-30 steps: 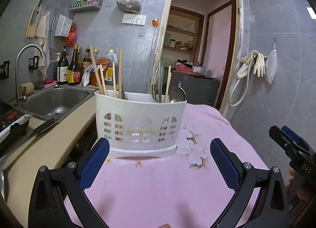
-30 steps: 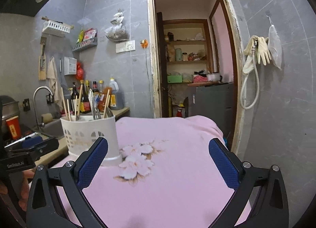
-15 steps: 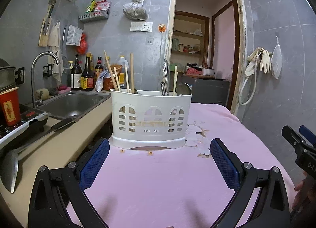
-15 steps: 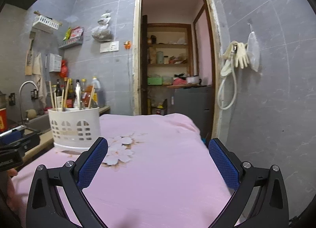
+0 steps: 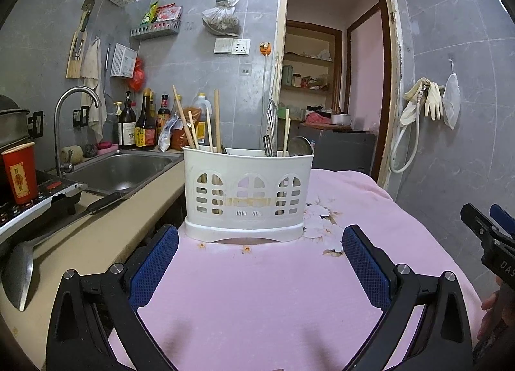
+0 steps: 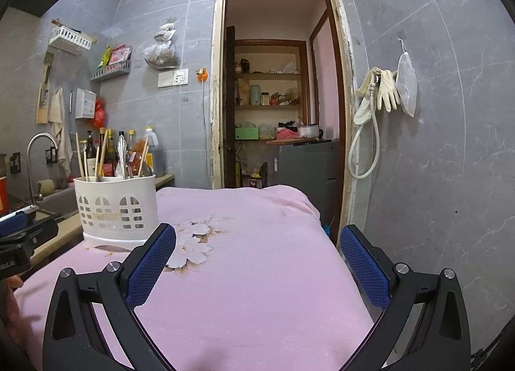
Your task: Organize utensils
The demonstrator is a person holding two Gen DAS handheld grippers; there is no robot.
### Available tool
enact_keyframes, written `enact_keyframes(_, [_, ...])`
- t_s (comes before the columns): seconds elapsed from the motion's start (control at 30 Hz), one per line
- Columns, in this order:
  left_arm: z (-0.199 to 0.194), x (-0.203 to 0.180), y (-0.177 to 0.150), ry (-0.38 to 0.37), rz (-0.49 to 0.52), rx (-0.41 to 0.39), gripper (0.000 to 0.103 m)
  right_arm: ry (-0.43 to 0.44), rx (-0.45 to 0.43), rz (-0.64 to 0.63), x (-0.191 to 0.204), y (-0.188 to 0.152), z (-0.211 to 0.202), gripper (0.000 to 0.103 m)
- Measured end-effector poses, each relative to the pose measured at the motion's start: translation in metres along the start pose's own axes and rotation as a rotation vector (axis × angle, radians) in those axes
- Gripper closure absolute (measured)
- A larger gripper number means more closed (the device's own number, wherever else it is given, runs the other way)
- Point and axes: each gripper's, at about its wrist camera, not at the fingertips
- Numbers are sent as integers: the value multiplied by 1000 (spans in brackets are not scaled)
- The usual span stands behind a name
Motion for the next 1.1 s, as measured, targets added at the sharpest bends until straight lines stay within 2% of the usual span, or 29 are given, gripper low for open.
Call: enact_keyframes(1.1, [1, 3, -2, 0, -19, 5, 3, 4, -1, -4, 2, 1, 0, 0])
Point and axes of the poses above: each gripper's, at about its wrist camera, not at the fingertips, and z roughly the way its jaws point, x to its left, y to its top, and after that the axes turned 6 degrees about -x, right-handed
